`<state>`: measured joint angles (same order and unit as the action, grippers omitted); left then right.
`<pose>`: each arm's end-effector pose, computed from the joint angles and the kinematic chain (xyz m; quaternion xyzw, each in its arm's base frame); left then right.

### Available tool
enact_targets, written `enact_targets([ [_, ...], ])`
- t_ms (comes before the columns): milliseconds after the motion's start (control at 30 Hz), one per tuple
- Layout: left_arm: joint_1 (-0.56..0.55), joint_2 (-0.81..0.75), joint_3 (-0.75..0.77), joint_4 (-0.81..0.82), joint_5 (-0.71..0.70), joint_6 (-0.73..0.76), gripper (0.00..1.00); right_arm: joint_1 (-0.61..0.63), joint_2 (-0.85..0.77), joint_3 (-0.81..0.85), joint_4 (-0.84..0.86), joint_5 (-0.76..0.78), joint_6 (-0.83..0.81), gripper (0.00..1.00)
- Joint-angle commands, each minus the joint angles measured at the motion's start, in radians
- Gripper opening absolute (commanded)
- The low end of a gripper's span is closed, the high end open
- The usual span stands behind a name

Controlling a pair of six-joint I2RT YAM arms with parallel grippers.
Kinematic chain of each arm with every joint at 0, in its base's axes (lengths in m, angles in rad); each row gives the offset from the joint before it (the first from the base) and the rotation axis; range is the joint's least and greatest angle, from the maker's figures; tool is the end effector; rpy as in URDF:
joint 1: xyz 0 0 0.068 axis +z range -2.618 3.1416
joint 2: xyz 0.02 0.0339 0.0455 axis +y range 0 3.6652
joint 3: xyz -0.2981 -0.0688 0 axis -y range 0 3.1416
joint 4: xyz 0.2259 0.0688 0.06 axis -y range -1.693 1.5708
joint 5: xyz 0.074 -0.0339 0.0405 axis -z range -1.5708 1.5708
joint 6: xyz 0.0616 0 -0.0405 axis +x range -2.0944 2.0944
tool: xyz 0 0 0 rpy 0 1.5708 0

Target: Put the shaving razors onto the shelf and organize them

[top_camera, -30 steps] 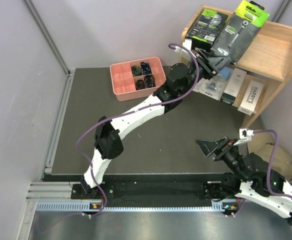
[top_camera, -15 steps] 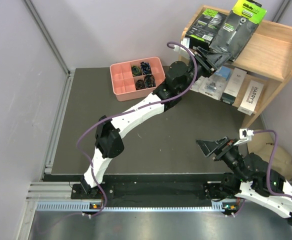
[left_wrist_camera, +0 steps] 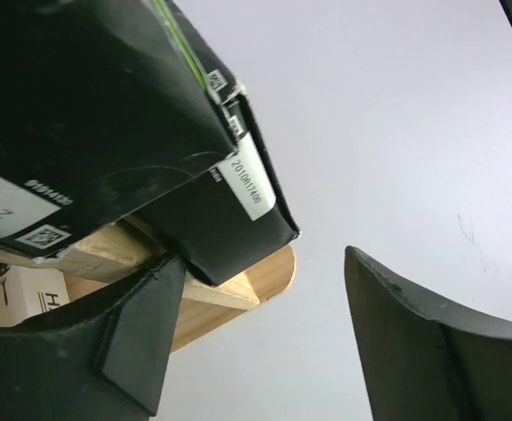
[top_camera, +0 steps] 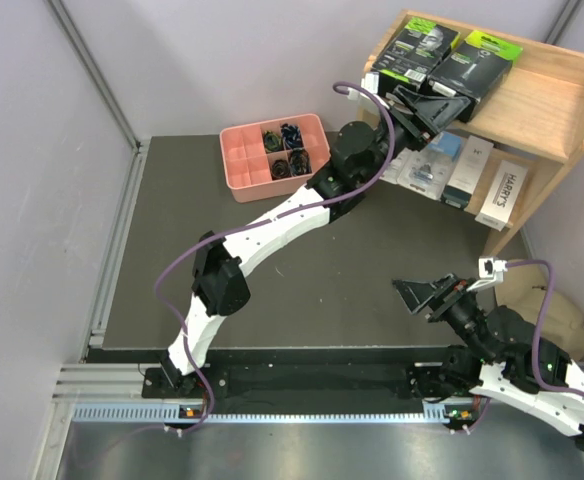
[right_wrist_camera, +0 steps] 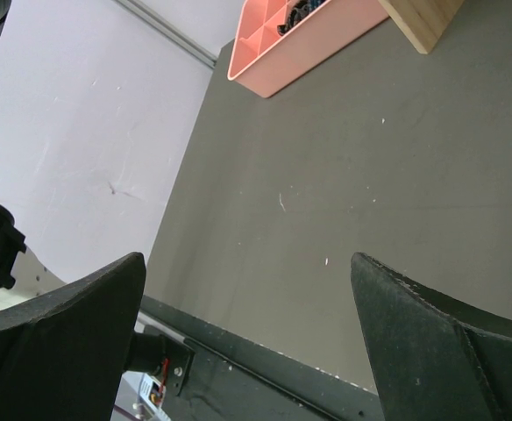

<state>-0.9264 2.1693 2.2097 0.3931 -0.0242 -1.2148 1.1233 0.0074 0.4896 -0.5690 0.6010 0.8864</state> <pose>0.3221 -0.4262 0.4858 -0.0875 0.5314 -0.7362 0.4098 0.0394 0.0017 0.2628 0.1154 0.7228 0.4278 0.5303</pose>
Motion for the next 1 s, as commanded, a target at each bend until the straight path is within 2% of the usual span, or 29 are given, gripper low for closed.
enact_targets([
  [0,-0.003,-0.019,0.051,0.105,-0.037,0.038,0.81,0.01,-0.078,0.02,-0.003,0.016,0.003,0.99],
  [300,-0.017,-0.012,0.058,0.086,0.001,0.044,0.83,0.01,-0.083,0.02,-0.009,0.014,0.006,0.99],
  [400,-0.025,-0.023,0.05,0.061,0.02,0.063,0.87,0.009,-0.084,0.021,-0.015,0.013,0.008,0.99],
  [433,-0.028,-0.026,0.048,0.049,0.02,0.075,0.88,0.01,-0.084,0.023,-0.015,0.013,0.008,0.99],
  [467,-0.035,-0.038,0.048,0.024,0.048,0.119,0.99,0.01,-0.087,0.023,-0.017,0.013,0.006,0.99],
  [633,-0.055,-0.124,-0.042,-0.054,0.033,0.236,0.99,0.009,-0.086,0.023,-0.02,0.011,0.008,0.99],
  [967,-0.055,-0.203,-0.054,-0.264,0.075,0.343,0.99,0.009,-0.086,0.021,-0.019,0.008,0.008,0.99],
])
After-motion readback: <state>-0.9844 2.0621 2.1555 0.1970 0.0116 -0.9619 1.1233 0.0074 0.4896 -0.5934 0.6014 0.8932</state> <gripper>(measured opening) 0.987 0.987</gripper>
